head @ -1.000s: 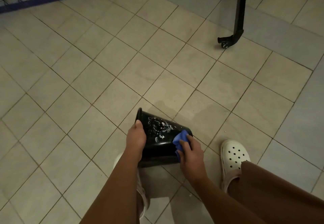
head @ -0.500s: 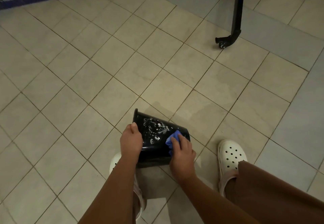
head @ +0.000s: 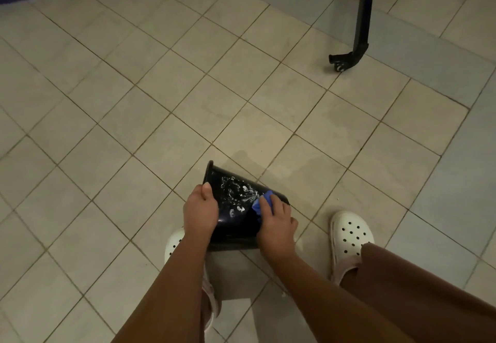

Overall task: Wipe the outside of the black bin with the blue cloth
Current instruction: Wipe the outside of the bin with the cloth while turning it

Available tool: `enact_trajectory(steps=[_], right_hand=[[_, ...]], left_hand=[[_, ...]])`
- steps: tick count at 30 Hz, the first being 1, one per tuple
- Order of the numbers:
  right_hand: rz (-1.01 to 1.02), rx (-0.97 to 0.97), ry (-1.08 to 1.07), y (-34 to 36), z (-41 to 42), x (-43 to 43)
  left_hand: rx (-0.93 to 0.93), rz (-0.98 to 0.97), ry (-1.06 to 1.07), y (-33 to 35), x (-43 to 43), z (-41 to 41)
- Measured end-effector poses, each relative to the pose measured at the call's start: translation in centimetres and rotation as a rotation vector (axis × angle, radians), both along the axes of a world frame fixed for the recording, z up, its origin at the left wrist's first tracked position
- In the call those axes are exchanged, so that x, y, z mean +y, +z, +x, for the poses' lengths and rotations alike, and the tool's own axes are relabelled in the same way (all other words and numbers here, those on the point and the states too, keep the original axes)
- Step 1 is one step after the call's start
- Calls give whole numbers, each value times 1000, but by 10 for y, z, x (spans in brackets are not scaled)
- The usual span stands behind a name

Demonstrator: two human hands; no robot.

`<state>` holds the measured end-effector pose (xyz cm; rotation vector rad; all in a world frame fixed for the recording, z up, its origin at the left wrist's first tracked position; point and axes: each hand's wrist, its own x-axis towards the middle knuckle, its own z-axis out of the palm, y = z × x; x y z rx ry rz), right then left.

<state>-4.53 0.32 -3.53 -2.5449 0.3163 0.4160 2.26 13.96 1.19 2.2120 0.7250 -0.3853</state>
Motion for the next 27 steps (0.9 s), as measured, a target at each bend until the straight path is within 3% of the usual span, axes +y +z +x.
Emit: enact_trajectory(steps=[3, 7, 12, 15, 20, 27], right_hand=[[-28, 133, 15, -8, 19, -16], [-48, 273, -189, -5, 11, -26], [-66, 146, 5, 5, 11, 1], [-49, 179, 70, -1, 32, -12], [-63, 358, -134, -5, 22, -30], [-81, 167, 47, -1, 26, -9]], left_hand=[[-10, 3, 1, 2, -2, -2], [-31, 27, -50, 5, -6, -2], [-13, 22, -44, 3, -2, -2], [-41, 16, -54, 6, -2, -6], [-61, 47, -101, 6, -4, -6], [-50, 1, -60, 3, 1, -8]])
